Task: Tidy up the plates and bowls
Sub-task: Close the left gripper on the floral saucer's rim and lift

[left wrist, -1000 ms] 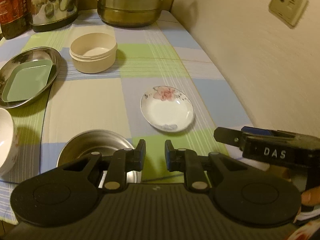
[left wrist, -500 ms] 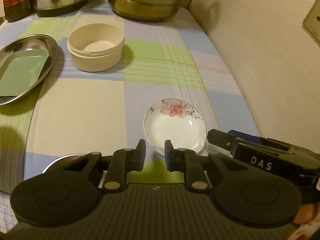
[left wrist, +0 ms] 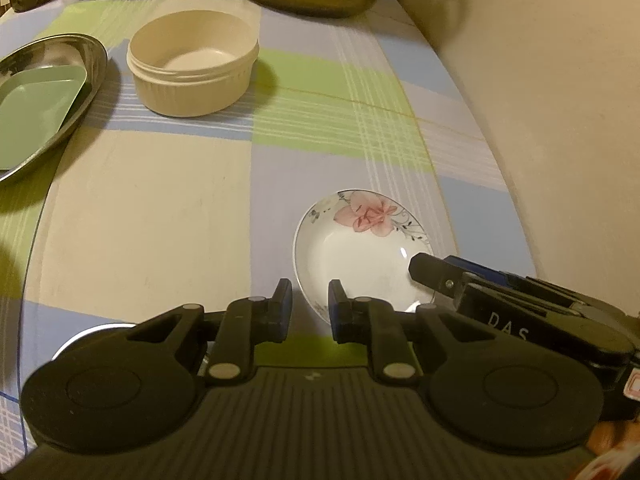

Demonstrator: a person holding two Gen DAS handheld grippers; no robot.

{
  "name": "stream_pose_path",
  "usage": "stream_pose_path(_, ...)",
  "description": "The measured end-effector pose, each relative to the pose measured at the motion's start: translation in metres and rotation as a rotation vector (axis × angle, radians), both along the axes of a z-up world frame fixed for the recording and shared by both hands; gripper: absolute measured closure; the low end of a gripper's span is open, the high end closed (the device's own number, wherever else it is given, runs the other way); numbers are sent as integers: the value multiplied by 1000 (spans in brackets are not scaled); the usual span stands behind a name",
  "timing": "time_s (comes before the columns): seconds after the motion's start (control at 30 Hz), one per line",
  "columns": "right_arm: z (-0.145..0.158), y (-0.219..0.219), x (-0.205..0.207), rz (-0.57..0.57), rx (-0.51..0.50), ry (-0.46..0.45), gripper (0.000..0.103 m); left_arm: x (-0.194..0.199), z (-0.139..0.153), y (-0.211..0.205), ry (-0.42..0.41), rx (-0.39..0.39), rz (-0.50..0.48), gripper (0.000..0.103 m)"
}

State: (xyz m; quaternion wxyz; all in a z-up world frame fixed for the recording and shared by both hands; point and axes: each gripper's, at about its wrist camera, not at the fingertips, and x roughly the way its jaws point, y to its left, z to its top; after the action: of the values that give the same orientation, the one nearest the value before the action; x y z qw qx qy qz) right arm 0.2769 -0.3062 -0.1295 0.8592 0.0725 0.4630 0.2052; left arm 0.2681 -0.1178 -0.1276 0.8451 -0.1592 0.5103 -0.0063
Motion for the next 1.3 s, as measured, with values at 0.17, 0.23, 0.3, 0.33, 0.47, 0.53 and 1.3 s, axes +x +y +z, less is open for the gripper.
stream_pose_path(0.17, -4, 3, 4, 2, -4, 6, 77, 5, -4, 0, 9, 6, 2, 87)
stream_pose_path(0.23, -5, 4, 5, 5, -3, 10, 82, 7, -6, 1, 13, 8, 6, 88)
stream_pose_path(0.3, -6, 5, 6, 6, -4, 11, 84, 8, -7, 1, 14, 6, 7, 89)
stream_pose_path(0.33, -7, 5, 7, 8, -5, 11, 86, 9, -7, 1, 13, 8, 6, 90)
stream_pose_path(0.47, -8, 7, 9, 11, -6, 19, 94, 12, -8, -1, 10, 14, -7, 93)
stream_pose_path(0.53, -8, 6, 9, 11, -8, 19, 95, 13, -9, -2, 7, 19, -10, 93)
stream_pose_path(1.3, 13, 18, 6, 24, 39, -3, 96, -2, 17, 18, -50, 13, 10, 94)
